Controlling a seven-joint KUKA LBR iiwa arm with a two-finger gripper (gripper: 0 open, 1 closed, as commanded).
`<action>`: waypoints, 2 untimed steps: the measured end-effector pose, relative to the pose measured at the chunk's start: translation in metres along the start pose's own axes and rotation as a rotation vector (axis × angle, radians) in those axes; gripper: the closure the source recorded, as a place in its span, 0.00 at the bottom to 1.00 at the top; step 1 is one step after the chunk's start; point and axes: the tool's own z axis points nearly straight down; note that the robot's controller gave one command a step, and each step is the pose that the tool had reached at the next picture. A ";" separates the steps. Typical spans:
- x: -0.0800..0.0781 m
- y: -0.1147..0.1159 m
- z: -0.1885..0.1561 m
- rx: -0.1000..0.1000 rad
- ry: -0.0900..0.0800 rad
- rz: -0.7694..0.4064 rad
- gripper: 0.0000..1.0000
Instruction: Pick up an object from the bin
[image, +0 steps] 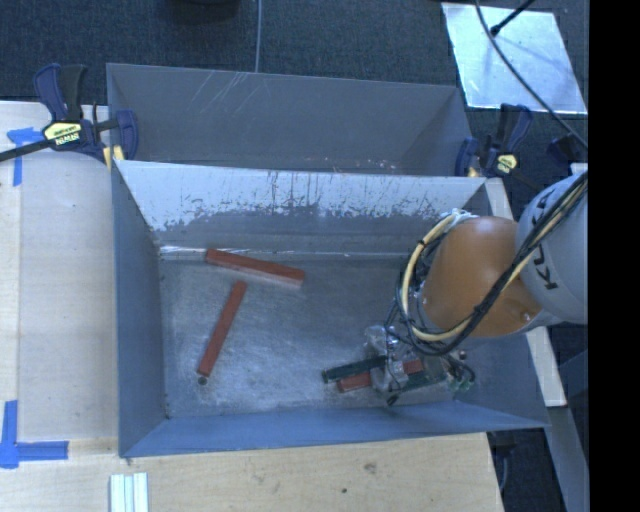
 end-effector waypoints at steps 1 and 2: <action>0.000 -0.022 -0.002 -0.002 -0.008 -0.474 1.00; 0.001 -0.024 -0.001 0.000 -0.003 -0.472 0.00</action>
Offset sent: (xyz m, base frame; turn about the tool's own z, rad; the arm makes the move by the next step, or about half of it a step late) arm -0.0001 -0.0246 0.0003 -0.4739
